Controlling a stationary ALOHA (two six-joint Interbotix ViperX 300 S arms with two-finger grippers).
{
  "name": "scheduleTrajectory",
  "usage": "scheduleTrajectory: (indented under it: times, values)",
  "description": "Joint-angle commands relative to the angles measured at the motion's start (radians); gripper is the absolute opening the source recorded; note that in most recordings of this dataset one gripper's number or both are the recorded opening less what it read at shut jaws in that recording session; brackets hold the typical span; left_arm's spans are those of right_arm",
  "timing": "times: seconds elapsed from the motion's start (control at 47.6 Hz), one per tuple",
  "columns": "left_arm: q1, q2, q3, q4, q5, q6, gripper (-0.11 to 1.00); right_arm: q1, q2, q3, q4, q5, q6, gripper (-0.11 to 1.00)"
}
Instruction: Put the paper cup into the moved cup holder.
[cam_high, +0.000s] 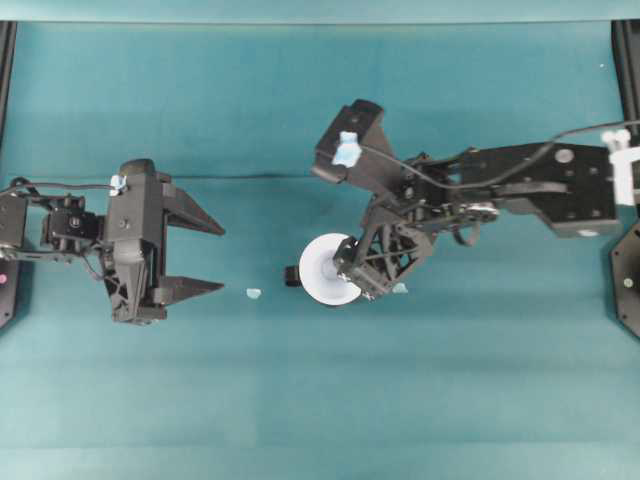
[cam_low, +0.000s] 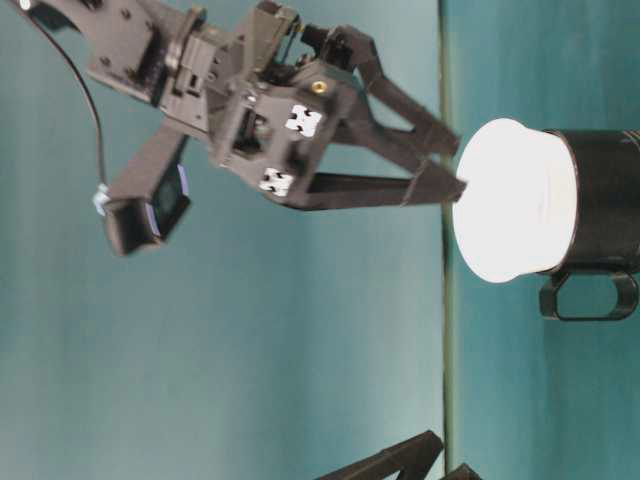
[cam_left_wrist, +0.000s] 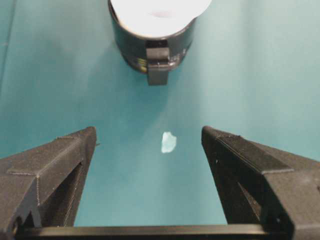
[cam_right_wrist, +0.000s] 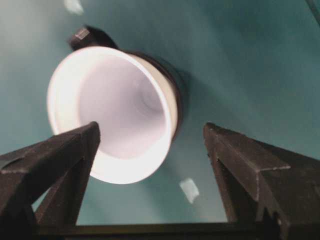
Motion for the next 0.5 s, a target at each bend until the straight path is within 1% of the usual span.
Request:
scheduleTrajectory:
  times: [0.0,0.084,0.189,0.273,0.399,0.483]
  values:
    - [0.0,-0.006,-0.008,0.003,-0.005,-0.002,0.87,0.003,-0.046,0.009,-0.008,-0.032,-0.017,0.91]
    - [0.0,-0.006,-0.008,0.003,-0.005,-0.002,0.87,0.005,-0.067,0.029,-0.021,-0.038,-0.025,0.91]
    - [0.0,-0.006,-0.008,0.002,-0.006,-0.002,0.87,0.006,-0.1,0.057,-0.04,-0.041,-0.078,0.91]
    - [0.0,-0.006,-0.008,0.003,-0.005,-0.002,0.87,0.008,-0.12,0.074,-0.041,-0.048,-0.143,0.91]
    - [-0.002,-0.006,-0.008,0.003,-0.005,-0.002,0.87,0.009,-0.147,0.1,-0.041,-0.066,-0.262,0.91]
    - [0.0,-0.006,-0.008,0.003,-0.006,-0.002,0.87,0.011,-0.16,0.11,-0.037,-0.089,-0.31,0.91]
